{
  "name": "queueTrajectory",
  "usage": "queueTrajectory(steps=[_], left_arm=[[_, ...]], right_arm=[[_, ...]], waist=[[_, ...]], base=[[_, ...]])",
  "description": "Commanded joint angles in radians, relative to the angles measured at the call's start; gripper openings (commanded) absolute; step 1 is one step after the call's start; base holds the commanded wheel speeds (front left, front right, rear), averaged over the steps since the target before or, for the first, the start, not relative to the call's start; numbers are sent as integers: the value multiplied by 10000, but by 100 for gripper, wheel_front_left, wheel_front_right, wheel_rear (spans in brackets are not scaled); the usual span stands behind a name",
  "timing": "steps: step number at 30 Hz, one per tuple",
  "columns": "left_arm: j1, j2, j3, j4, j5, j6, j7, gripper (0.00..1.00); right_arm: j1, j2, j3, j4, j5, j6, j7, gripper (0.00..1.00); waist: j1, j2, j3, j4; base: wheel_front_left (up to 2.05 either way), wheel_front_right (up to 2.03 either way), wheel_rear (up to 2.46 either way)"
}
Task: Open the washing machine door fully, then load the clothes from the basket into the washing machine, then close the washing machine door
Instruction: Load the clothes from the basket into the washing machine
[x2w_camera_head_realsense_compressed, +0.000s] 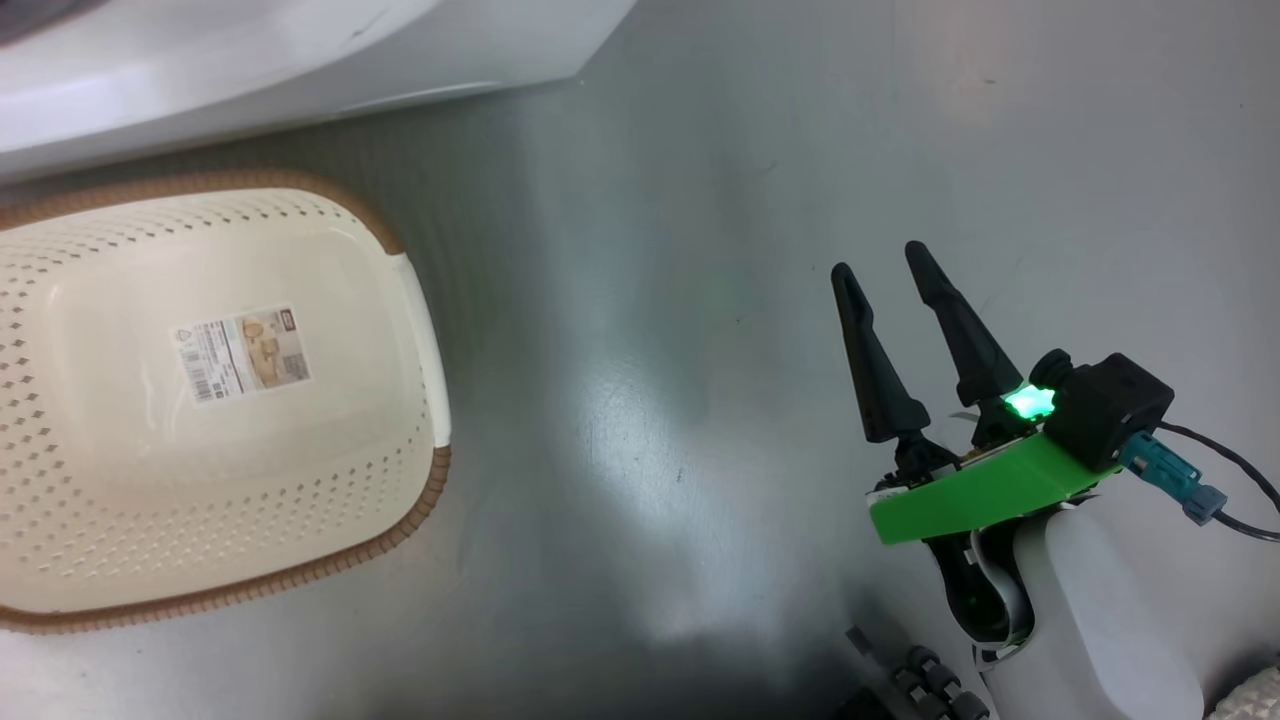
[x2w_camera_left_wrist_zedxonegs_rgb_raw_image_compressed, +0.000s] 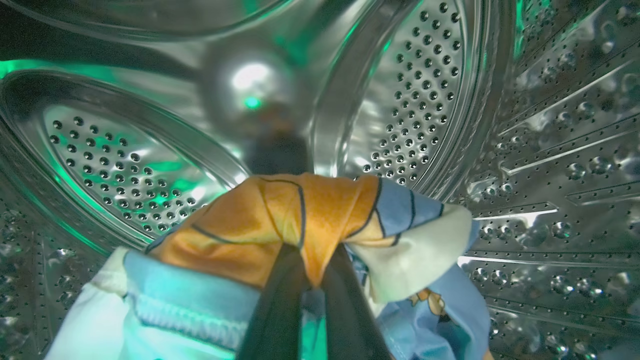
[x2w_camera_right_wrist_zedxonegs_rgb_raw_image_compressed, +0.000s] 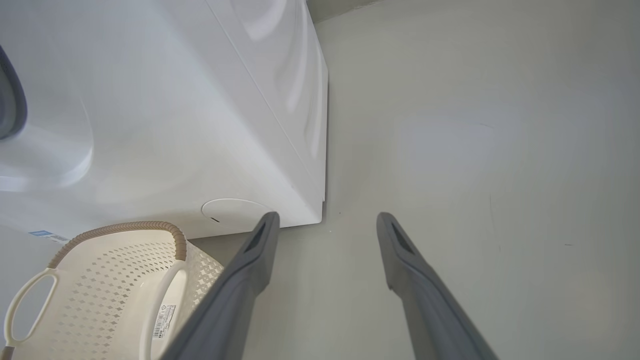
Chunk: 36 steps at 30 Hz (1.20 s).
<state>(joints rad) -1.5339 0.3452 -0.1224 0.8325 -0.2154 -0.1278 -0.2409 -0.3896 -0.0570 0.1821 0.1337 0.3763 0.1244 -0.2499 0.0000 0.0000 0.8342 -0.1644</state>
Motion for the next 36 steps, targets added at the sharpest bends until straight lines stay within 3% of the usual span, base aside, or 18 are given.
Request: queueTrajectory(steps=[1,21,26,27,28,29,30,36], left_arm=[[-340,633,-57,-83,-75,-29,-102,0],[-1760,1287,-1238,852,-936,-29,-40,0],[-1788,1270,-1744,1328,-1119,-29,457,0],[-1791,1277,-1831,1402,-1167,-29,530,7],[-1799,1304,-1950,1470,-1167,-29,600,29],[-1793,1302,-2004,1565,-1252,-29,701,92],[-1797,1304,-2025,1686,-1340,-29,832,100],[-1703,1187,-2175,2412,-1456,-28,1432,100]], right_arm=[[345,68,284,-242,118,63,-118,100],[307,68,542,-306,464,63,-118,100],[272,68,628,-239,547,63,-119,100],[263,68,628,-222,558,63,-119,100],[248,68,626,-207,567,63,-119,100],[230,68,617,-199,574,63,-119,100],[218,68,606,-192,576,63,-119,100],[247,68,555,-107,537,63,-119,100]], waist=[[0,0,158,-77],[0,0,1072,-346],[0,0,1020,-415],[0,0,994,-421],[0,0,969,-429],[0,0,935,-434],[0,0,896,-434],[0,0,504,-371]], base=[[0,0,0],[0,0,0],[0,0,0],[0,0,0],[0,0,0],[0,0,0],[0,0,0],[0,0,0]])
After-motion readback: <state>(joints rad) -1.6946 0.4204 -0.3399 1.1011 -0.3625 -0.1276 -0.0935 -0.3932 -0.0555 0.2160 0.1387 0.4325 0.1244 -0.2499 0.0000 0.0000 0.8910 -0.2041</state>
